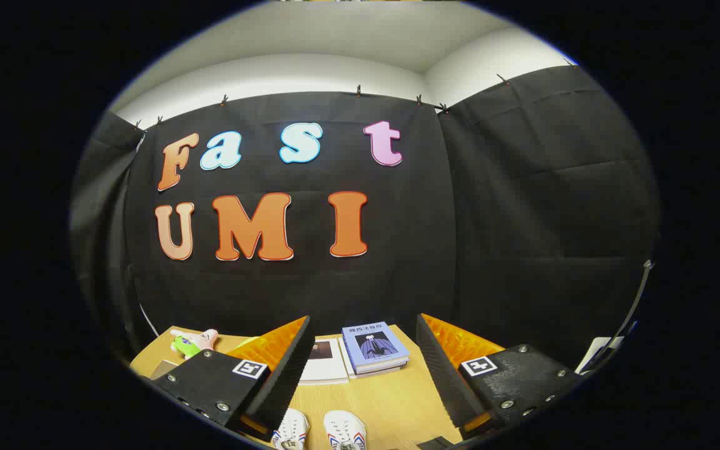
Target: Open the storage box then place both shoes into the box .Put the left shoe in first, then the right shoe, with the right side of both shoes facing outward in a uniform manner.
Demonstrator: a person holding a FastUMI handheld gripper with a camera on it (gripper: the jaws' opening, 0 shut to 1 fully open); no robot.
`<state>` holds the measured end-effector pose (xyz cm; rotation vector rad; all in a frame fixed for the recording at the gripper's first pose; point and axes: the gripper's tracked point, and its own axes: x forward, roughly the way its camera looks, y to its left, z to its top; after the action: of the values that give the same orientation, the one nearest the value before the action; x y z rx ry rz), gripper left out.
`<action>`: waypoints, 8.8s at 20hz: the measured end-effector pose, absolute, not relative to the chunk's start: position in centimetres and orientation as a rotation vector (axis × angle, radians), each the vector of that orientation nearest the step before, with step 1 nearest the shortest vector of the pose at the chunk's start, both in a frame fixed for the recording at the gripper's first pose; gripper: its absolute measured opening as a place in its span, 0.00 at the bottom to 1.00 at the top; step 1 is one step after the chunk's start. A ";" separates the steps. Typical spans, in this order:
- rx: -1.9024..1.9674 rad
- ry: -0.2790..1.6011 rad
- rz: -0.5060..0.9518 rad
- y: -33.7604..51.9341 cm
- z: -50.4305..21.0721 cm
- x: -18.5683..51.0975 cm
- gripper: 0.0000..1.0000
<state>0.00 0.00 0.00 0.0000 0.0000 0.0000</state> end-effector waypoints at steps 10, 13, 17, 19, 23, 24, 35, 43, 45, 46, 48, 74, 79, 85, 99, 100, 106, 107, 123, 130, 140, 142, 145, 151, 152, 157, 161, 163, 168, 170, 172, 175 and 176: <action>-0.053 -0.011 0.037 -0.9 0.1 -0.3 0.97; -0.055 -0.022 0.072 -1.6 0.6 -0.1 0.97; -0.037 0.017 0.068 -2.5 -0.9 -0.5 0.97; -0.011 0.029 0.071 -1.9 -1.6 -1.1 0.97; 0.040 0.108 0.151 1.5 -5.0 -1.8 0.97; 0.069 0.141 0.188 2.9 -6.3 -1.9 0.97; 0.617 0.590 0.568 15.5 -19.0 -3.9 0.98; 0.873 0.849 0.792 21.3 -24.0 -6.2 0.98; 0.933 0.910 0.856 22.4 -24.8 -6.7 0.98; 0.958 0.943 0.885 22.9 -25.2 -7.0 0.98; 0.979 1.002 0.932 24.0 -26.2 -7.7 0.98; 1.095 1.038 1.172 27.8 -21.1 -12.4 0.63; 0.982 1.003 1.163 30.6 -18.3 -14.4 0.09; 0.919 0.901 1.081 34.6 -14.1 -15.0 0.02; 0.627 0.811 1.081 49.9 -12.1 -20.3 0.02; 0.608 0.813 1.082 50.7 -12.5 -20.6 0.02; 0.512 0.813 1.075 54.1 -14.6 -21.2 0.10; 0.490 0.814 1.072 54.1 -15.1 -21.4 0.19; 0.263 0.621 0.654 38.4 -18.4 -11.8 0.98; 0.251 0.633 0.467 29.1 -21.5 -9.1 0.98; 0.105 0.676 0.224 17.2 -27.4 -5.6 0.99; 0.093 0.709 0.209 16.0 -29.0 -5.4 0.97; 0.067 0.769 0.199 14.4 -32.0 -5.4 0.87; 0.049 0.871 0.200 13.1 -37.1 -4.9 0.64; 0.053 0.884 0.205 13.2 -37.7 -4.8 0.61; 0.023 0.934 0.204 13.3 -40.4 -4.3 0.48; 0.029 0.963 0.202 13.6 -41.1 -4.5 0.43; 0.034 0.970 0.201 13.5 -41.0 -4.5 0.42; 0.113 0.942 0.189 14.1 -40.7 -4.6 0.12; 0.177 0.939 0.180 14.5 -40.1 -4.5 0.01; 0.214 0.927 0.187 15.0 -38.8 -4.7 0.00; 0.181 0.865 0.163 14.5 -36.2 -3.8 0.00; 0.194 0.850 0.163 14.7 -35.2 -3.6 0.00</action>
<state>-3.63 14.69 -35.22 0.1944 0.8502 0.1626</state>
